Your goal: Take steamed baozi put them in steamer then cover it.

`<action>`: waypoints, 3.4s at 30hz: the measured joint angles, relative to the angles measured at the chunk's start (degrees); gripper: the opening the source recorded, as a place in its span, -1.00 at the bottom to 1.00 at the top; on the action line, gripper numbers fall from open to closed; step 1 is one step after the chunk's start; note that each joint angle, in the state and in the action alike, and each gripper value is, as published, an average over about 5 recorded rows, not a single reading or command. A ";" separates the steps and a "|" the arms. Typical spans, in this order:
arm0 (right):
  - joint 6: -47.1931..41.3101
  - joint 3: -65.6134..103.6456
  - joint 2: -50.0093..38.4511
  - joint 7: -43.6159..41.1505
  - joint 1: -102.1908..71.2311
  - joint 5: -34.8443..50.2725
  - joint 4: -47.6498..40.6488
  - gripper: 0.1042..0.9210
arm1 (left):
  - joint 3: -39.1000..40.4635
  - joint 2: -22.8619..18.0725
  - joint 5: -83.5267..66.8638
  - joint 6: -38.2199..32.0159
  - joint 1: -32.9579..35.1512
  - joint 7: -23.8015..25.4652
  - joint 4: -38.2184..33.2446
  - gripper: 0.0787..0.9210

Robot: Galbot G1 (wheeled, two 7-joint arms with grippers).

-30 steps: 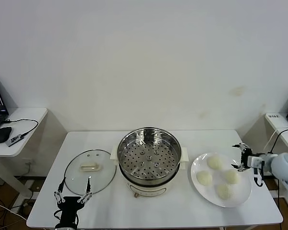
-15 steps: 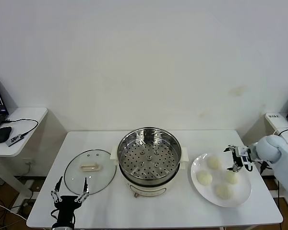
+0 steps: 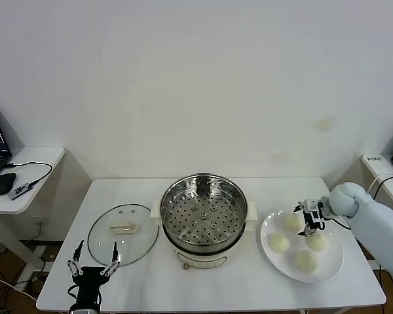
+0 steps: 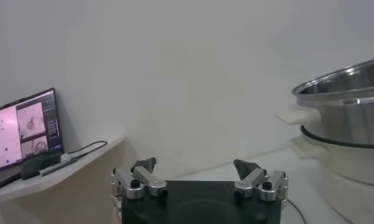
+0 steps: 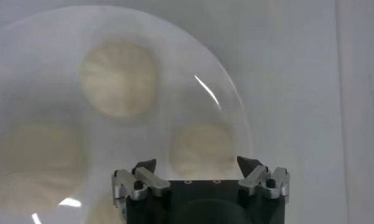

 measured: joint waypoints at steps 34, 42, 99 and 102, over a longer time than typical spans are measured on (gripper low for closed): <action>-1.97 -4.68 -2.83 -0.74 4.65 2.29 2.05 0.20 | 0.29 0.28 0.14 -0.56 0.13 -0.06 -0.13 0.77; -3.43 -10.78 -6.50 -1.32 13.12 8.94 7.15 0.19 | 0.52 1.17 -0.32 -0.44 -0.43 0.07 -0.07 0.77; 24.52 -49.83 26.52 7.52 42.06 3.13 4.29 0.22 | -2.30 0.99 -2.02 0.61 -2.25 0.89 1.35 0.77; 26.02 -49.87 27.36 8.10 41.80 1.80 3.29 0.25 | -2.33 0.99 -2.02 0.60 -2.18 0.88 1.33 0.77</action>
